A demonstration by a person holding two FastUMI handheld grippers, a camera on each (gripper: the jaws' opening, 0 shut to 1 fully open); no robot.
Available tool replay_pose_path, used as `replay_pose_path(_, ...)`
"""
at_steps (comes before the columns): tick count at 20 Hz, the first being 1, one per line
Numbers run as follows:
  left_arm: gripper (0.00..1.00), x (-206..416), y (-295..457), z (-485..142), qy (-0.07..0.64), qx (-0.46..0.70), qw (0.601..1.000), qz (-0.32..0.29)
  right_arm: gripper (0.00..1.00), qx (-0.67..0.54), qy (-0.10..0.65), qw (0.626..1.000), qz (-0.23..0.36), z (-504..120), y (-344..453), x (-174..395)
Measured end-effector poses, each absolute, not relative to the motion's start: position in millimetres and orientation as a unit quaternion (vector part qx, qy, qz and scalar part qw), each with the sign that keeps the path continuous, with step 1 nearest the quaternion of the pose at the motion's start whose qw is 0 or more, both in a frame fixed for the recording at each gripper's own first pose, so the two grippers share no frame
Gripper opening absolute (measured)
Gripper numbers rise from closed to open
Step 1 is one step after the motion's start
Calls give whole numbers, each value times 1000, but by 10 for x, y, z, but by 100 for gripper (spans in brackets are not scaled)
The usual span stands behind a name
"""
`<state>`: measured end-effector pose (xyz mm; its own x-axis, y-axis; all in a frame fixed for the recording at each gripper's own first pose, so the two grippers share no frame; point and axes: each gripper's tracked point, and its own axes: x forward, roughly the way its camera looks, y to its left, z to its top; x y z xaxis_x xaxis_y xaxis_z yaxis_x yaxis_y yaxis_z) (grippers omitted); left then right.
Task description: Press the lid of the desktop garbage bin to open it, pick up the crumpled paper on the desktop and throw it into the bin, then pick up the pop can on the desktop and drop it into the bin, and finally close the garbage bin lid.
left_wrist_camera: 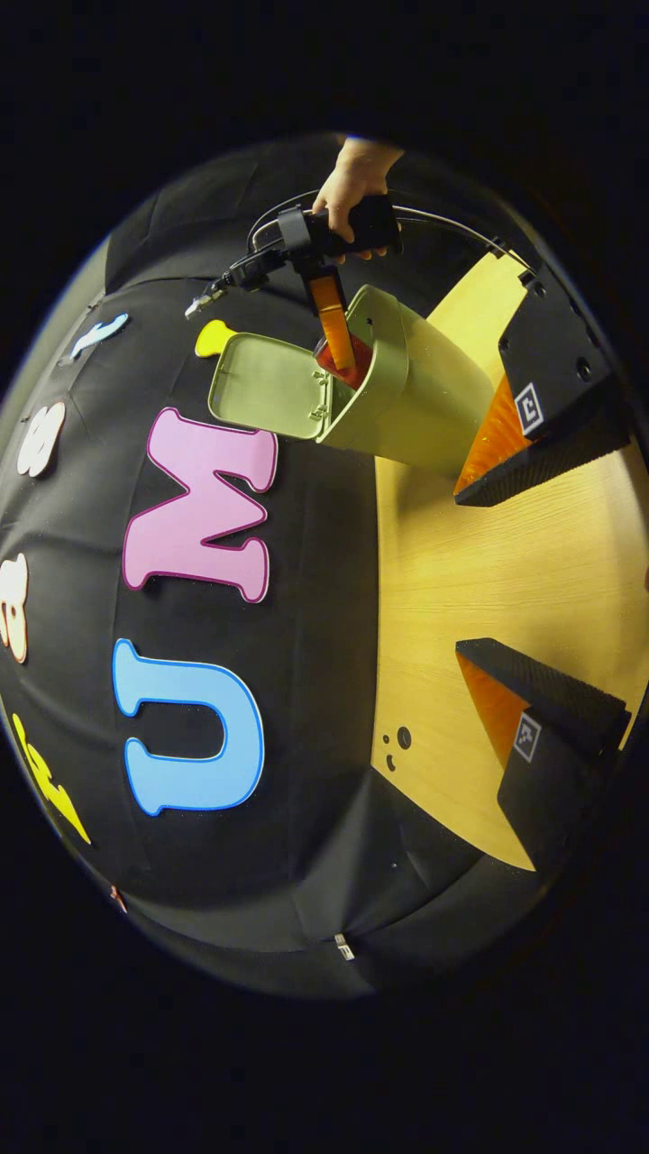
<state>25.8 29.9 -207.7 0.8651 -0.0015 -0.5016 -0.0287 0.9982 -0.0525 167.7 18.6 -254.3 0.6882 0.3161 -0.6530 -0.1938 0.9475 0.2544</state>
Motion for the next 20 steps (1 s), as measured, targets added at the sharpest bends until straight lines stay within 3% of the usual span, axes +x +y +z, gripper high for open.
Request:
replay_pose_path(12,95,380,339,-2135,264,-29,964,2,86,82,416,897,125,-2798,168,1596)
replay_pose_path(16,95,390,350,-2134,264,-27,964,1,88,95,393,907,121,-2664,140,1619)
replay_pose_path(20,95,371,336,-2107,263,-24,965,-2,98,96,334,931,111,-2333,66,1661)
